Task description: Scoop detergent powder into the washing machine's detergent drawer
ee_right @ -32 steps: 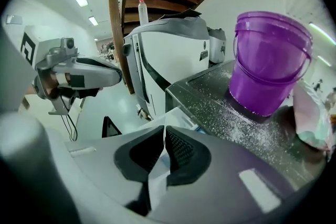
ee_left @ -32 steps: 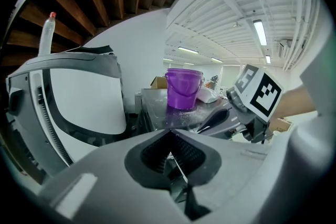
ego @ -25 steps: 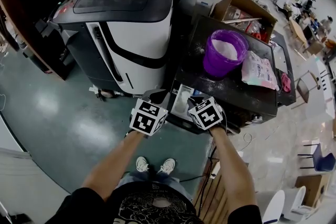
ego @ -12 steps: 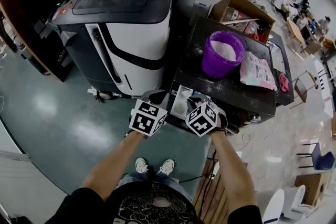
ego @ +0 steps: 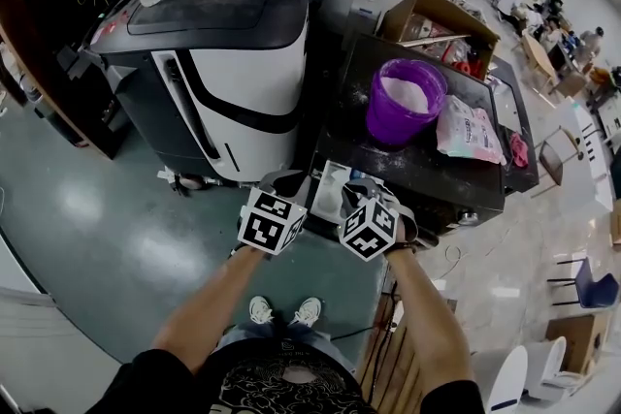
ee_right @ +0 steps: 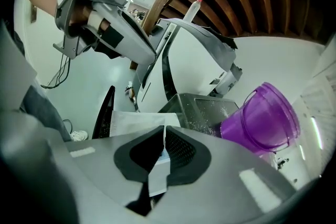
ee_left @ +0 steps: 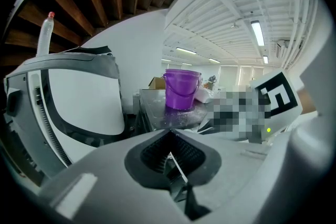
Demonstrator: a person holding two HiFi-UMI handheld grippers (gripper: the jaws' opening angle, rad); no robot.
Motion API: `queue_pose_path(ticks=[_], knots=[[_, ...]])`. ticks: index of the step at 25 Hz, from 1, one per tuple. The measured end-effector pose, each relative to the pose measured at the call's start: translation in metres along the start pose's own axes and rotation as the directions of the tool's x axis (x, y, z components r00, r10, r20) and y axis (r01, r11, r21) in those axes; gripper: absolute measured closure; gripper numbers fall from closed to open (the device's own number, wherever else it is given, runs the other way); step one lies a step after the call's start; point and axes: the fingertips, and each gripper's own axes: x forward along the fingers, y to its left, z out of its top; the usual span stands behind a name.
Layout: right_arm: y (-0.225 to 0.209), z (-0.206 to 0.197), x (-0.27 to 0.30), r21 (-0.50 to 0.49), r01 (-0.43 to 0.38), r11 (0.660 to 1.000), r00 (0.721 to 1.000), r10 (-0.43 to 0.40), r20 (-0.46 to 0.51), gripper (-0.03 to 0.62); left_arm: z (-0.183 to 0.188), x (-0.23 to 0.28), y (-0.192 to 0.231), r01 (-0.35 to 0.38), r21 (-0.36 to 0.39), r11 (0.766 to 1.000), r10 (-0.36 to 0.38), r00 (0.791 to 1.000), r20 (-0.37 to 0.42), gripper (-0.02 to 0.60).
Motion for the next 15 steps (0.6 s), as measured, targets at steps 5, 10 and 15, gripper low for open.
queue_pose_path(ticks=[5,10,15], knots=[[-0.002,-0.001,-0.002,0.071,0.004,0.997,1.000,-0.005,0.009,0.557,0.000,-0.001,0.000,-0.001,-0.001,1.000,0.001,1.000,0.001,0.581],[-0.007,0.000,-0.009,0.228,0.004,0.974,0.999,-0.015,0.043,0.557,0.001,-0.004,0.000,-0.005,0.000,1.000,0.005,1.000,0.006,0.581],[-0.011,0.008,-0.016,0.259,0.015,0.966,0.997,-0.033,0.065,0.557,0.005,-0.008,0.000,-0.007,-0.001,1.000,0.007,1.000,0.017,0.581]])
